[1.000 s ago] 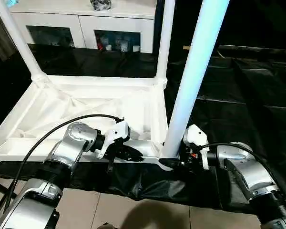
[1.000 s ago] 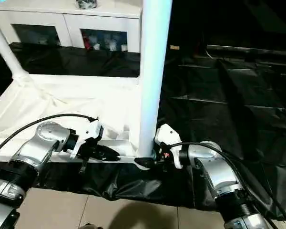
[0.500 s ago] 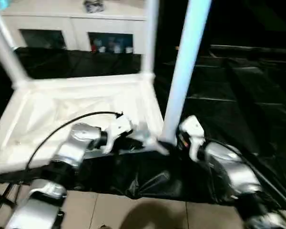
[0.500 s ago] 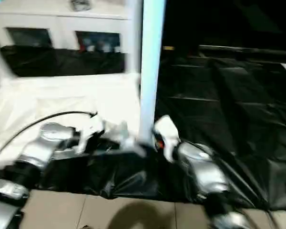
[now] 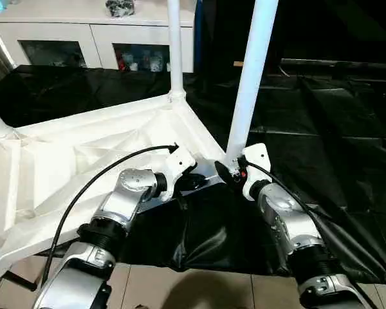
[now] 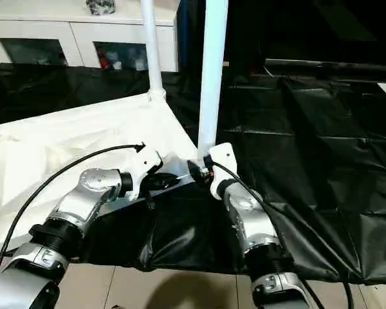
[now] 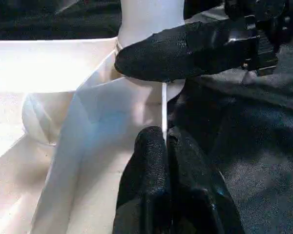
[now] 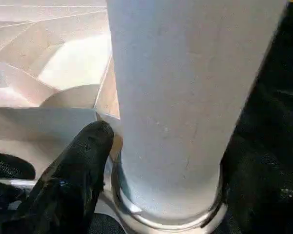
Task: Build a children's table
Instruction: Rotate leg to tighten
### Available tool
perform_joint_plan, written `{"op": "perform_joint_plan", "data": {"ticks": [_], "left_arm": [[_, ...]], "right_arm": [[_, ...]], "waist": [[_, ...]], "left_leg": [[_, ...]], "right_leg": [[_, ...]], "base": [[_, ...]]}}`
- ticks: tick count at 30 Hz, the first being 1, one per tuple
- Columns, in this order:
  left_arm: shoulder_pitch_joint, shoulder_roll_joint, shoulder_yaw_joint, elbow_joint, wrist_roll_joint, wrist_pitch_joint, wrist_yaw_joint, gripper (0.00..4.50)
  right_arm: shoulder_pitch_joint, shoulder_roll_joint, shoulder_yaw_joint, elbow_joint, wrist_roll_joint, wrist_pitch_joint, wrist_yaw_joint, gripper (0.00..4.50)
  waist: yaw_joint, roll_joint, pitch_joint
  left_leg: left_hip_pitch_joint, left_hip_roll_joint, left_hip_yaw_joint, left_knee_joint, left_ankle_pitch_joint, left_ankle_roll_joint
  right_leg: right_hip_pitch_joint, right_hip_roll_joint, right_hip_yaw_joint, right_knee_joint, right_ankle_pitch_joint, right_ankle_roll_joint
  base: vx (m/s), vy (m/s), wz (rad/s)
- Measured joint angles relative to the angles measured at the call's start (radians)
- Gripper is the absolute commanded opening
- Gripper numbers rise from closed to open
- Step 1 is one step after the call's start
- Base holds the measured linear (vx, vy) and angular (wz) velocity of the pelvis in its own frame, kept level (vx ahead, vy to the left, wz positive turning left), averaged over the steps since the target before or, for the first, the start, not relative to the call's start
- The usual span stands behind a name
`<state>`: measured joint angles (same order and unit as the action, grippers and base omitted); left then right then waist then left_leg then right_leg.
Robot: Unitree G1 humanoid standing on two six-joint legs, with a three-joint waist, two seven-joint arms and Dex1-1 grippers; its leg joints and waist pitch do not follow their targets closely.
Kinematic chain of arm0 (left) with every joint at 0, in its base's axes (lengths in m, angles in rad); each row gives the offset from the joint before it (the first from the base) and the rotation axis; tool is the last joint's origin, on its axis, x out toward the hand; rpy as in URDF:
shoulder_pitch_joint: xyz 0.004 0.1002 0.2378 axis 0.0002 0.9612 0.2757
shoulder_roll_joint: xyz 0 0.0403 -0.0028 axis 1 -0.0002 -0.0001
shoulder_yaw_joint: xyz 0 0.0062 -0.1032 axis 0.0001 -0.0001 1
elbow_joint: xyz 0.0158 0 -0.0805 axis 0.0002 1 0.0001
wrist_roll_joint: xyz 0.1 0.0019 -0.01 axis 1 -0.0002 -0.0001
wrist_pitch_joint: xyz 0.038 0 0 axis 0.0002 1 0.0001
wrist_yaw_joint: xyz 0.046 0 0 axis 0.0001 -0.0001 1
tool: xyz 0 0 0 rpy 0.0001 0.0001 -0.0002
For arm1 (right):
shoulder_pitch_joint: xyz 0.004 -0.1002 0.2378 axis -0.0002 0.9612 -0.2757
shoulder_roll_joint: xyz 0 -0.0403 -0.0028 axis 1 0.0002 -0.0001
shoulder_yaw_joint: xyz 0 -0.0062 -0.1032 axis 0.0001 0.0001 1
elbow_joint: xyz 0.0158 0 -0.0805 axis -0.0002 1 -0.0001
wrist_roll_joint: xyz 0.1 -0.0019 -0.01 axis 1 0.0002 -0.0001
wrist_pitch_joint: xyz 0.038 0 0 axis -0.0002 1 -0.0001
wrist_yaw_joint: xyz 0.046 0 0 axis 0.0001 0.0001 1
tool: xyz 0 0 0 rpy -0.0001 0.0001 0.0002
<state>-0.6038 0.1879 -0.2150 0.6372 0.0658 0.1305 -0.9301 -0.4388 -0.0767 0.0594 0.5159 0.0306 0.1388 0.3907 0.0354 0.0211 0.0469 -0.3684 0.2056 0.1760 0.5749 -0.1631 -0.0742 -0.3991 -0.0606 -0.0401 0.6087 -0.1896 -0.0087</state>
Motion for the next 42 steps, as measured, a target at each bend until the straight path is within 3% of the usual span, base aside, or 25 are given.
{"op": "perform_joint_plan", "data": {"ticks": [8,12,19,33,42], "left_arm": [[0.008,0.072,-0.020,-0.011,-0.045,-0.045,-0.177,0.00],[0.011,0.110,-0.031,-0.003,-0.053,-0.086,-0.280,0.00],[0.004,0.156,-0.044,0.020,-0.071,-0.118,-0.382,0.00],[0.003,0.179,-0.048,0.024,-0.077,-0.124,-0.462,0.00],[0.003,0.176,-0.048,0.021,-0.076,-0.113,-0.428,0.00]], "right_arm": [[0.028,-0.108,0.060,-0.046,0.032,-0.038,0.268,3.83],[0.066,-0.206,0.109,-0.122,0.062,-0.017,0.466,3.83],[0.096,-0.268,0.141,-0.191,0.095,0.012,0.614,3.83],[0.105,-0.301,0.157,-0.233,0.105,0.049,0.699,2.73],[0.123,-0.256,0.138,-0.227,0.099,0.042,0.627,2.64]], "waist": [[0.004,-0.001,0.001],[0.018,-0.002,0.002],[0.028,-0.005,0.004],[0.042,-0.009,0.006],[0.043,-0.013,0.004]], "left_leg": [[-0.001,0.000,0.000,-0.001,0.000,0.000],[-0.002,0.001,0.000,-0.001,0.000,0.000],[-0.001,0.001,0.000,0.000,0.000,0.000],[-0.001,0.001,0.000,0.001,0.000,0.000],[0.001,0.001,0.000,0.001,0.000,0.000]], "right_leg": [[-0.001,0.000,-0.001,0.000,0.000,0.000],[-0.001,0.000,-0.001,-0.001,0.000,0.000],[-0.001,0.000,-0.001,0.000,0.000,0.000],[-0.001,0.000,-0.001,0.001,0.000,0.000],[0.000,0.000,-0.001,0.002,0.000,0.000]], "base": [[0.000,0.000,0.00],[0.000,0.000,0.00],[0.000,0.000,0.00],[0.000,0.000,0.00],[0.000,0.000,0.00]]}}
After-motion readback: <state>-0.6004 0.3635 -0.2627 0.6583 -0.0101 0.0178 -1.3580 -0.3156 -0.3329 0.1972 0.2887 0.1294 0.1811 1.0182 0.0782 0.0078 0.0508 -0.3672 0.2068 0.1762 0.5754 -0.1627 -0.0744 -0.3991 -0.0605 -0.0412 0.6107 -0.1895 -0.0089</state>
